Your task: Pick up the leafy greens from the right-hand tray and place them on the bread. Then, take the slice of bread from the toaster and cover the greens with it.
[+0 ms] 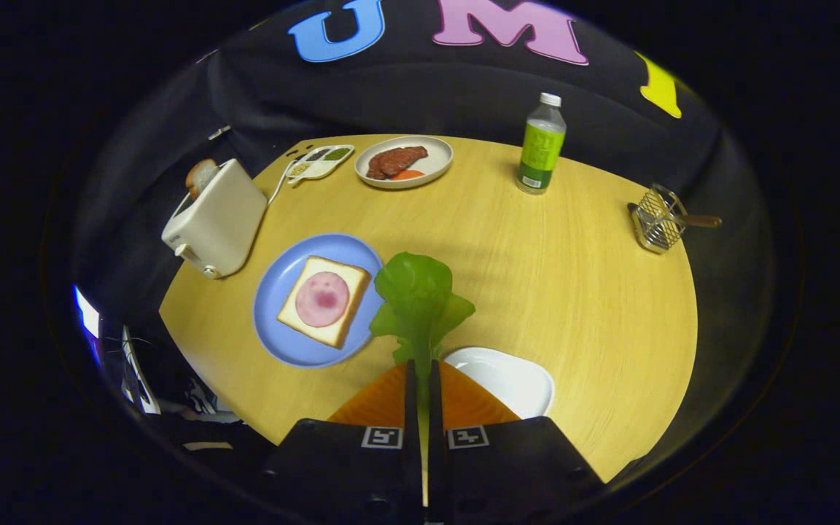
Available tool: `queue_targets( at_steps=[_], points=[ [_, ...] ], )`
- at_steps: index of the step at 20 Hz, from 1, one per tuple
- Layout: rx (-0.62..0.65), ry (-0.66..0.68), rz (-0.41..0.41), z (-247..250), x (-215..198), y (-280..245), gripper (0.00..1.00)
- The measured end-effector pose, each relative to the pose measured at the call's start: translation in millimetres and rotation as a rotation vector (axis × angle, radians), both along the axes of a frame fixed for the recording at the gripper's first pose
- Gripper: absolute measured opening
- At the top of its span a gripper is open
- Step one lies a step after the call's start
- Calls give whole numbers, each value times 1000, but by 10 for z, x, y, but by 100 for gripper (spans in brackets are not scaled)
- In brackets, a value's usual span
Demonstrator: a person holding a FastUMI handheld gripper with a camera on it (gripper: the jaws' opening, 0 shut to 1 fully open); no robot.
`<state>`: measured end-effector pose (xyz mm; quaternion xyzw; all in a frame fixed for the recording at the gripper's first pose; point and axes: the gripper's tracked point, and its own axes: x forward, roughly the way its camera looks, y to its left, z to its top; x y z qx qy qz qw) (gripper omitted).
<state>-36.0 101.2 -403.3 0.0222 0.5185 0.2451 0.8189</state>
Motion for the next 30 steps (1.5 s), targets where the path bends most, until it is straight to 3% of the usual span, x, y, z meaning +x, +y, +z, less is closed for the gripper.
queue_targets(
  at_steps=[8, 18, 20, 22, 23, 30],
  points=[
    [48, 9, 103, 103, 108, 911, 8],
    [57, 26, 131, 13, 246, 1391, 9],
    [39, 11, 120, -3, 310, 1373, 20],
    [31, -3, 109, 0, 351, 1372, 54],
    [30, -6, 102, 0, 362, 1365, 61],
    [65, -31, 88, 213, 384, 1369, 61]
  ],
)
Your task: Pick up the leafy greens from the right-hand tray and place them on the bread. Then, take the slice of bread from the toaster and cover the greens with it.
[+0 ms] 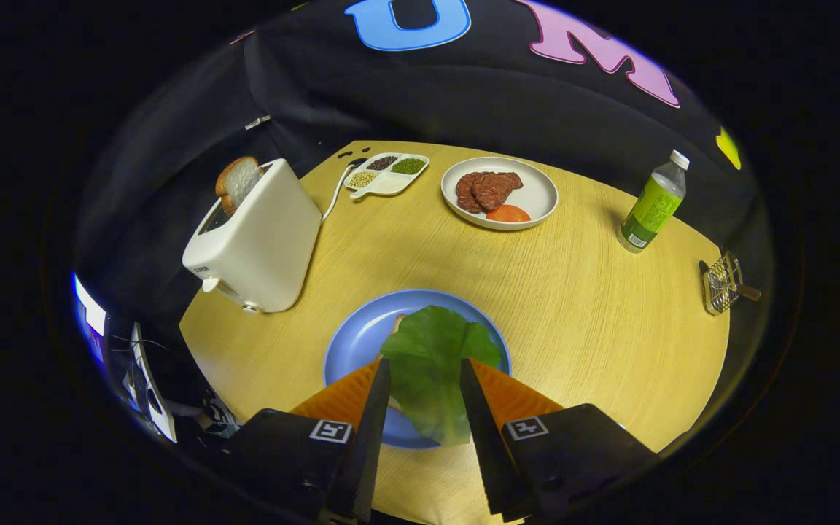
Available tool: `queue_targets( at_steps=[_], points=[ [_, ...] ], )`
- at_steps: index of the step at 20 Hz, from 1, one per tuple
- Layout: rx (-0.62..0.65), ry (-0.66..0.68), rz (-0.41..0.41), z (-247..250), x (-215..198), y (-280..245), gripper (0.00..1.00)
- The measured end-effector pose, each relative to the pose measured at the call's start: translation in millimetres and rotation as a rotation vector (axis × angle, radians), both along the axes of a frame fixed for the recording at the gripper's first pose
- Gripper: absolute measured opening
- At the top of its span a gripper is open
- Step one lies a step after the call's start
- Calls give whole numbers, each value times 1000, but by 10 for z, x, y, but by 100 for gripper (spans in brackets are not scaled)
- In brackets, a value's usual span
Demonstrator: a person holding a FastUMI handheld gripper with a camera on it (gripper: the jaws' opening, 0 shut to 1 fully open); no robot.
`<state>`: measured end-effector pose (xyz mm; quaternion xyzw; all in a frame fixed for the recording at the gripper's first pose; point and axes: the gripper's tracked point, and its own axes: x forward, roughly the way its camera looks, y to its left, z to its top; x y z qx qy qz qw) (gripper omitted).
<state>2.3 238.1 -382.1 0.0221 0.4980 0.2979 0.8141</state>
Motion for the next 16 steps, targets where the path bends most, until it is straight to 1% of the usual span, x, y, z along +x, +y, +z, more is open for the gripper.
queue_targets(
  at_steps=[3, 6, 9, 12, 16],
  points=[
    [39, -65, 10, 327, 79, 92, 65],
    [100, -128, 28, 735, 203, 338, 68],
    [174, -175, 55, 1117, 307, 718, 69],
    [222, -215, 91, 1412, 400, 1178, 69],
    [237, -284, 164, 1670, 483, 1805, 69]
  ],
)
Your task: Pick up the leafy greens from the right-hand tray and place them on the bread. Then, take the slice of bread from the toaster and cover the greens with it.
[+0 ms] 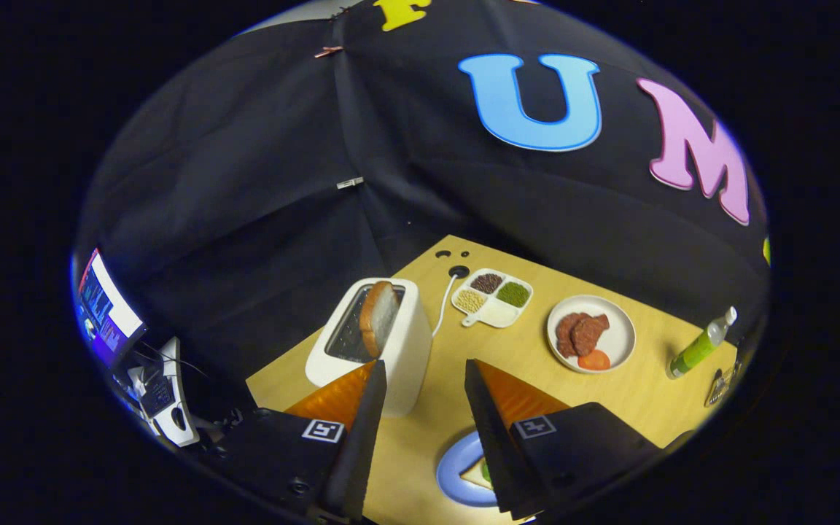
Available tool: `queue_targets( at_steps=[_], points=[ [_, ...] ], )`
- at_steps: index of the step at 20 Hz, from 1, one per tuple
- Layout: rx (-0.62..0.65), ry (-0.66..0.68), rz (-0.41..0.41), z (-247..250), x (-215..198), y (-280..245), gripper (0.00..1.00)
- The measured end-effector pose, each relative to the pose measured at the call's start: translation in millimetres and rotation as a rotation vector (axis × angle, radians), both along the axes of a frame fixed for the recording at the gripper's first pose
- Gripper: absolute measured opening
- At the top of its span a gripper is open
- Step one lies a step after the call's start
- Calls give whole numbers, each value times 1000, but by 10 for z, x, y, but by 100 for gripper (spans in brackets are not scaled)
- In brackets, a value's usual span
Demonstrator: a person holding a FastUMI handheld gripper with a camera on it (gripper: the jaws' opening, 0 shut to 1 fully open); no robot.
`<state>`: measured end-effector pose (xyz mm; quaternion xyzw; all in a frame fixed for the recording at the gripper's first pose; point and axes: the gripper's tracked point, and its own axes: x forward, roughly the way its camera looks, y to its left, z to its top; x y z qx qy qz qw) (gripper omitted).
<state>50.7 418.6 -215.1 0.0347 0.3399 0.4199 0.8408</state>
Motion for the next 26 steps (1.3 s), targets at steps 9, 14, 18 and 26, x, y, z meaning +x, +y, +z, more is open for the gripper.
queue_targets(
  at_steps=[9, 14, 18, 26],
  points=[
    [-85, -56, 45, -266, 280, 1033, 69],
    [-148, -30, 22, -600, 363, 1290, 66],
    [-218, -3, -14, -828, 402, 1371, 48],
    [-81, 22, -24, -478, 421, 1361, 14]
  ],
)
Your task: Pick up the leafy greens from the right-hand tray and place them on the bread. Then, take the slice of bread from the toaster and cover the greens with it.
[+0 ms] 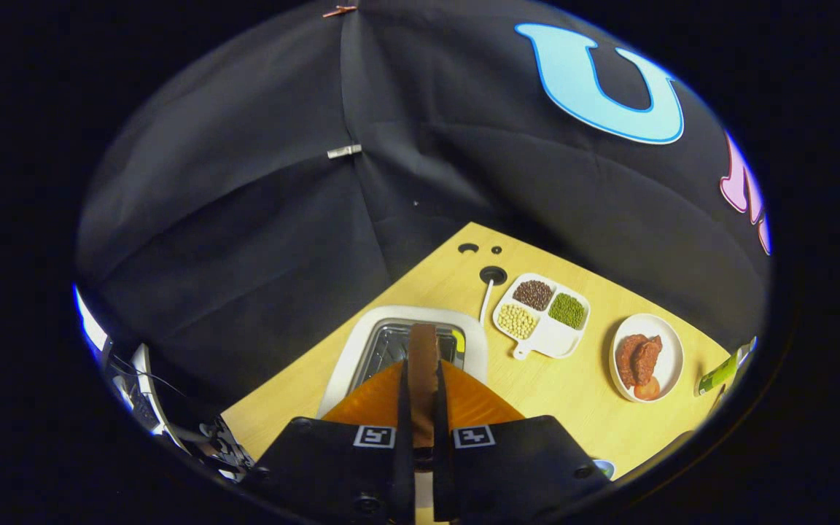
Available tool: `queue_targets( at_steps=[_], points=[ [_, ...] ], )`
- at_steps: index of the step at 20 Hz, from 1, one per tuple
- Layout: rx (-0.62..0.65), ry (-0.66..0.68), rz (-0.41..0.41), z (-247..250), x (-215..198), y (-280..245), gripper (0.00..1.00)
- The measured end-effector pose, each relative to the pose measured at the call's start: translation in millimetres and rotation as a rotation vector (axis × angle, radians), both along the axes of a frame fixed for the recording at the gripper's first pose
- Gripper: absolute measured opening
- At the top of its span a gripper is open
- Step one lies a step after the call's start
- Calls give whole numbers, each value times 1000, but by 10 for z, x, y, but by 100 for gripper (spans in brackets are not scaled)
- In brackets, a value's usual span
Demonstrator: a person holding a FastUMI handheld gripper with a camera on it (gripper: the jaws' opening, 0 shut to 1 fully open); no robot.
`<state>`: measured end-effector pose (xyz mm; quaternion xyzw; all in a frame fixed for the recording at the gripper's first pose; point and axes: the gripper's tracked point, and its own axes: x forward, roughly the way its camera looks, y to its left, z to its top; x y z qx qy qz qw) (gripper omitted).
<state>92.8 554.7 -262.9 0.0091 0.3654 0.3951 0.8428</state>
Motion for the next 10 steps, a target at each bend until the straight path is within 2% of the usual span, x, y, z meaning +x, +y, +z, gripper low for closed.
queue_targets(
  at_steps=[5, 10],
  points=[
    [125, -30, -5, 514, 84, -345, 14],
    [162, -47, -53, 825, 150, -988, 14]
  ],
)
